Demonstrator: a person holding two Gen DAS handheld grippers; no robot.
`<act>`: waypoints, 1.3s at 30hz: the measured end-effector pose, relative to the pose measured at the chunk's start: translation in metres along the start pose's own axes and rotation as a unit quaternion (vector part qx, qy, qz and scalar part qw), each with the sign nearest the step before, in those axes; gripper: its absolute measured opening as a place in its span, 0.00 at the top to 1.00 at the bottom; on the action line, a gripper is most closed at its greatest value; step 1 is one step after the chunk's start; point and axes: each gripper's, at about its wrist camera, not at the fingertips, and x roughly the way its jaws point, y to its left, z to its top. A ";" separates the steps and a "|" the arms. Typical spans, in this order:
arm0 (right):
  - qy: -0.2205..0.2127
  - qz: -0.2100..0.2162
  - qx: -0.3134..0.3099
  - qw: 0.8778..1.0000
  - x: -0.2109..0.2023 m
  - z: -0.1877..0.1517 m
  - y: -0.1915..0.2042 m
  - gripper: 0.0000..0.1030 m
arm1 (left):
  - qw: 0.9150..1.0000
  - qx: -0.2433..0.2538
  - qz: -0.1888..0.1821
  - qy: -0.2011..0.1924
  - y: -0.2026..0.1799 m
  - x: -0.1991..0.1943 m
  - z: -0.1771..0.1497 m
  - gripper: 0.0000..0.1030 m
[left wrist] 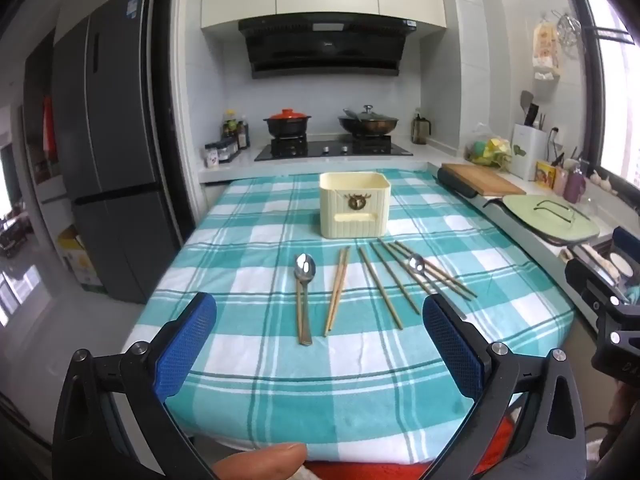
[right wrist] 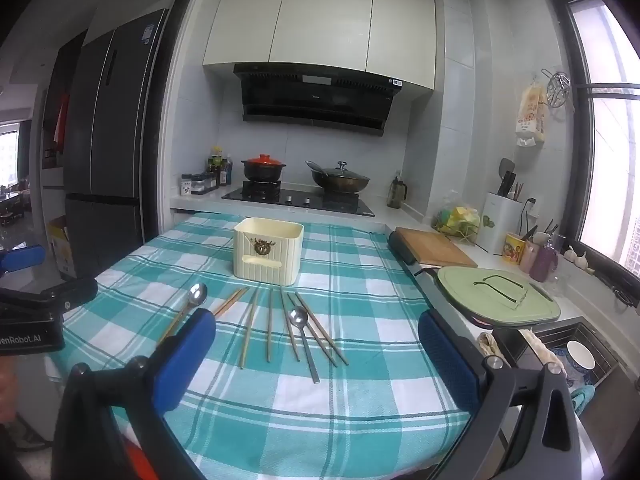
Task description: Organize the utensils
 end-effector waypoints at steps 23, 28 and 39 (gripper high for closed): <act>0.014 0.006 -0.009 1.000 0.001 0.004 0.010 0.00 | 1.000 -0.012 0.006 0.012 0.004 -0.003 -0.003 0.00; 0.016 0.006 -0.008 1.000 0.001 0.005 0.007 0.00 | 1.000 -0.013 0.008 0.014 0.005 -0.002 -0.003 0.00; 0.020 0.004 -0.003 1.000 0.006 0.003 0.001 0.00 | 1.000 -0.011 0.007 0.019 0.004 0.002 0.000 0.00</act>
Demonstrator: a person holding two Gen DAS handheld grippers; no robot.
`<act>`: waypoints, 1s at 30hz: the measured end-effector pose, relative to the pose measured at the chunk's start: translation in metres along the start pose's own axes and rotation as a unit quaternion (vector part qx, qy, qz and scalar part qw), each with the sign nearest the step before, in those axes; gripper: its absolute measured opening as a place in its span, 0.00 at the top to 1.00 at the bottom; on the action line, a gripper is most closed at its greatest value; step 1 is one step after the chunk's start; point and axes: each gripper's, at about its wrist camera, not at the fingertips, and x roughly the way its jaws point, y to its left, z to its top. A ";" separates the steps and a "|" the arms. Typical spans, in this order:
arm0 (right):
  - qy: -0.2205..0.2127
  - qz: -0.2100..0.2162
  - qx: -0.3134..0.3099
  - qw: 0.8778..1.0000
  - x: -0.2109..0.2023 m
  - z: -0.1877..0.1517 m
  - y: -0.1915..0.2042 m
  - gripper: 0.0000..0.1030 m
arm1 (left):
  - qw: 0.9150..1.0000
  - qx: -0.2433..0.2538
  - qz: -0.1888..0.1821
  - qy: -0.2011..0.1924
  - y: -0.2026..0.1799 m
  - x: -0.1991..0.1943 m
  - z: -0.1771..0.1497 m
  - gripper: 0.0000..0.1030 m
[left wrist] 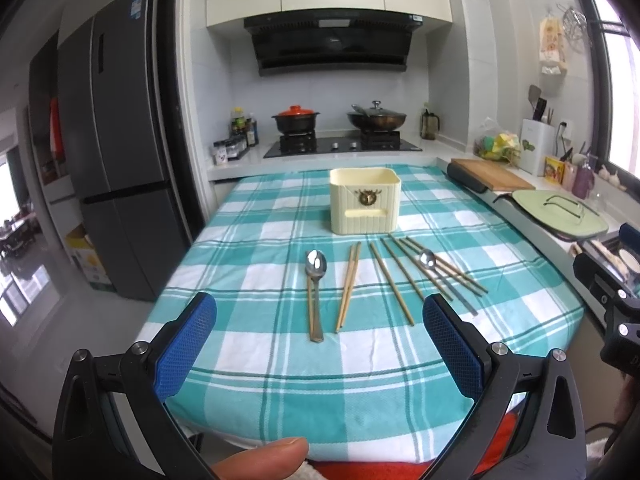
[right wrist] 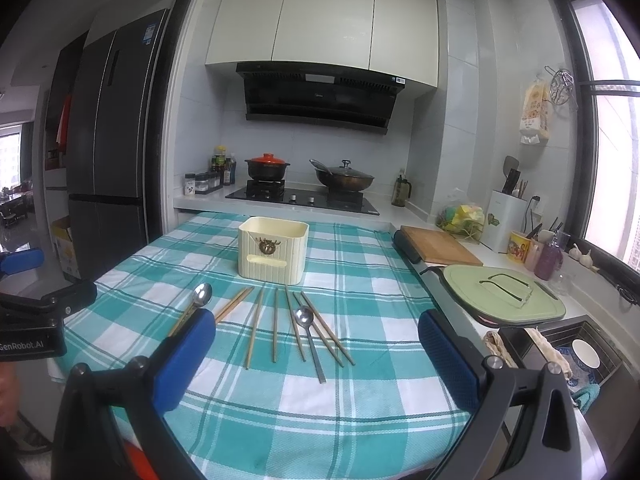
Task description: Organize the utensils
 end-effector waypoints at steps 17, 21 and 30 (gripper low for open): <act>0.004 -0.007 0.004 1.000 0.004 -0.003 -0.003 0.00 | 1.000 0.003 -0.004 0.006 -0.001 0.008 0.000 0.00; 0.007 -0.009 0.008 1.000 0.005 -0.003 -0.007 0.00 | 1.000 0.004 -0.004 0.007 -0.002 0.012 0.000 0.00; 0.013 -0.010 0.008 1.000 0.009 -0.003 -0.005 0.00 | 1.000 0.004 -0.005 0.011 -0.003 0.016 -0.003 0.00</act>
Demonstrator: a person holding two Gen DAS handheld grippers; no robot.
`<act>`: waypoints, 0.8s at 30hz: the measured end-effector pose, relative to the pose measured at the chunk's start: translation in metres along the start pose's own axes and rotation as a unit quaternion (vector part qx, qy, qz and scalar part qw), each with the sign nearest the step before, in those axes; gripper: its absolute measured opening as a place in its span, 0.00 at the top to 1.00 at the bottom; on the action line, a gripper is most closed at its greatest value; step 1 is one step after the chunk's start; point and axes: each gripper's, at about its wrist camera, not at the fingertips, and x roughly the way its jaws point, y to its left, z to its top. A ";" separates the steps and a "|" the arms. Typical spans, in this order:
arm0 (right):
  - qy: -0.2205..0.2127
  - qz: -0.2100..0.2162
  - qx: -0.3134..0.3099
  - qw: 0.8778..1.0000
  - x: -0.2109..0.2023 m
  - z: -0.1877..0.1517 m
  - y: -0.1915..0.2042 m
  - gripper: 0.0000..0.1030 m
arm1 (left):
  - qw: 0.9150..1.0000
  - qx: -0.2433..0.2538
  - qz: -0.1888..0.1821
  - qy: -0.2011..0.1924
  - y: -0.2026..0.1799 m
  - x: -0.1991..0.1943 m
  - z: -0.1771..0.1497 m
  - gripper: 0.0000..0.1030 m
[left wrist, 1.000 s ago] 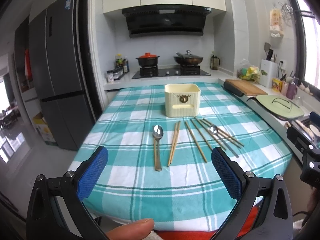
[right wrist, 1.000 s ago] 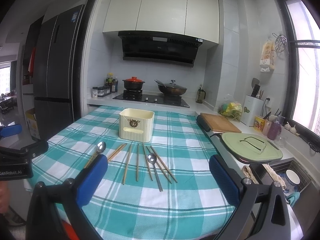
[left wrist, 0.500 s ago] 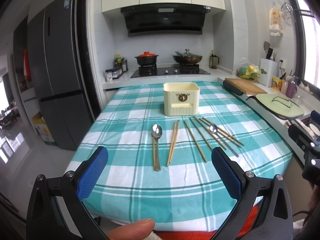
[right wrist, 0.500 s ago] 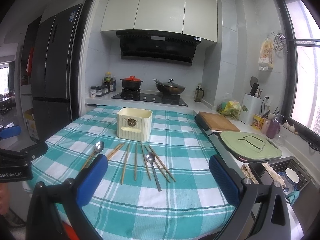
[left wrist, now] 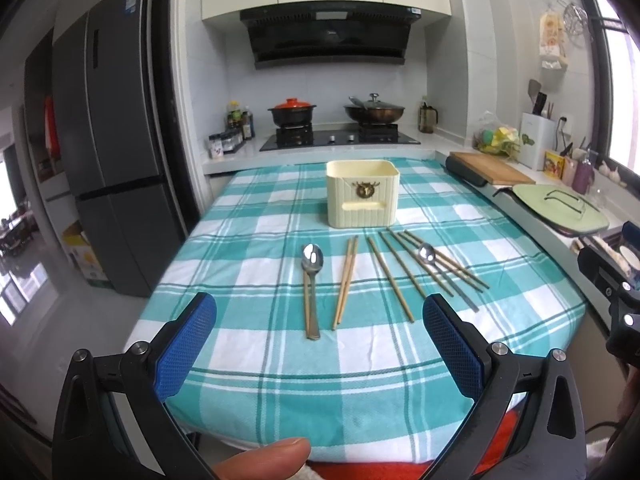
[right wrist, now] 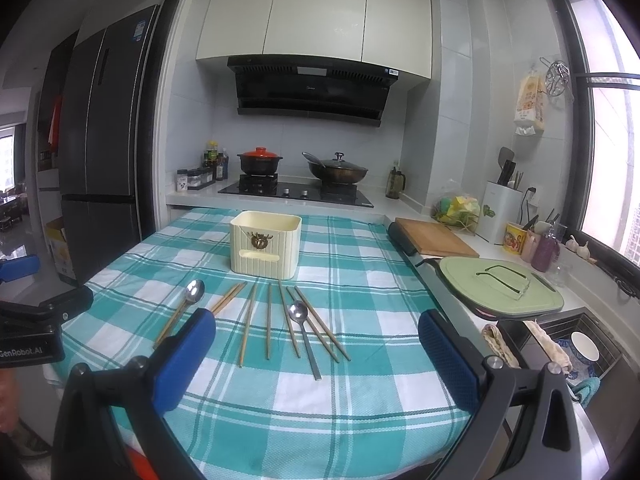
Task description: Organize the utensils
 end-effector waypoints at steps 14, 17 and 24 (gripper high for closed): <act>0.006 -0.002 0.001 1.000 0.002 0.001 0.001 0.00 | 1.000 -0.001 -0.002 0.003 -0.001 0.002 0.000 0.00; 0.008 -0.002 0.002 1.000 0.003 0.001 0.001 0.00 | 1.000 0.001 -0.002 0.004 0.000 0.003 0.000 0.00; 0.010 -0.003 0.004 1.000 0.006 0.002 -0.002 0.00 | 1.000 0.002 -0.003 0.005 -0.001 0.004 0.000 0.00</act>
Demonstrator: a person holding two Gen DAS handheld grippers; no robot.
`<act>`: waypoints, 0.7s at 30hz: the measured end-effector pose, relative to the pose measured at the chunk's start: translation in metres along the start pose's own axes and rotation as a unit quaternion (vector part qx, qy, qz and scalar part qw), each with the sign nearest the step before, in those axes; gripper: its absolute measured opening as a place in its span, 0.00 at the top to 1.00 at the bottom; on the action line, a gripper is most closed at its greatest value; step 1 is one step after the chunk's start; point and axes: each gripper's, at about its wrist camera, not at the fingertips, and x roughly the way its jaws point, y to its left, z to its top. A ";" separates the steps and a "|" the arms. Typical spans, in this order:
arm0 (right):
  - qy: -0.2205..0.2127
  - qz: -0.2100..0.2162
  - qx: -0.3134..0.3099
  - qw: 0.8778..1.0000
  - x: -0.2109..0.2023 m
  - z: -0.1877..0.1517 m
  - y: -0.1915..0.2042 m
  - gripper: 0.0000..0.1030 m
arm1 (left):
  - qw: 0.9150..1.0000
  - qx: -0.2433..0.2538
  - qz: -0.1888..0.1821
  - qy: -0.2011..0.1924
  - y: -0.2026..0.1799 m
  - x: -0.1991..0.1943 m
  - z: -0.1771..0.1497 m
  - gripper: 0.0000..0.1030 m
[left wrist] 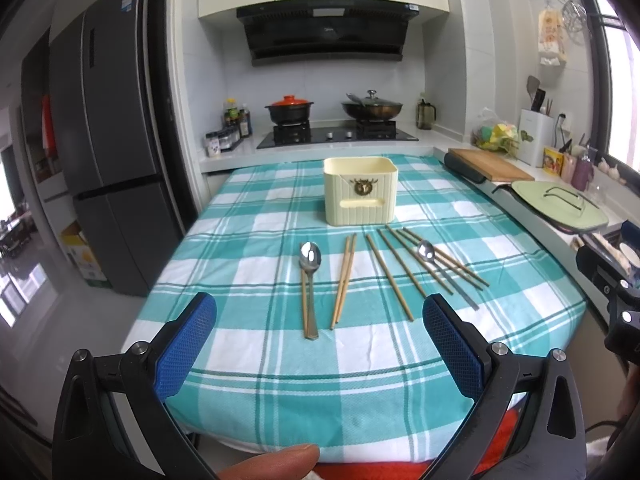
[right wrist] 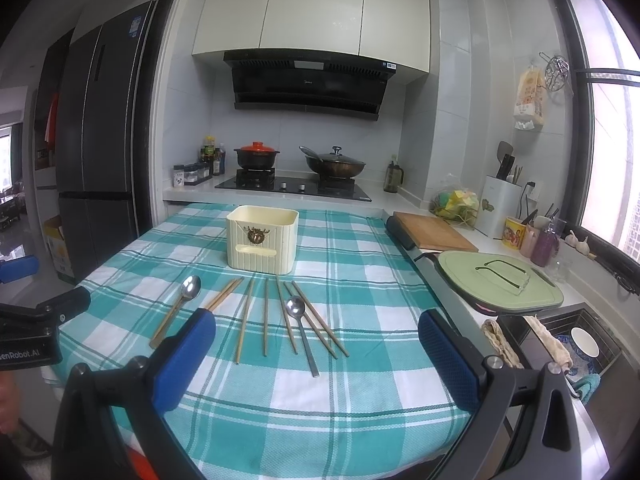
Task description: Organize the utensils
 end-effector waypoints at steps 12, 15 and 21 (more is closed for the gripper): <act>0.003 -0.002 0.001 1.000 0.003 -0.002 -0.006 0.00 | 1.000 0.004 -0.003 0.009 -0.003 0.007 0.001 0.00; 0.005 -0.003 0.003 1.000 0.005 -0.003 -0.008 0.00 | 1.000 0.006 -0.006 0.011 -0.004 0.009 0.001 0.00; 0.004 -0.006 0.001 1.000 0.008 -0.003 -0.005 0.00 | 1.000 0.010 -0.017 0.023 -0.005 0.017 0.000 0.00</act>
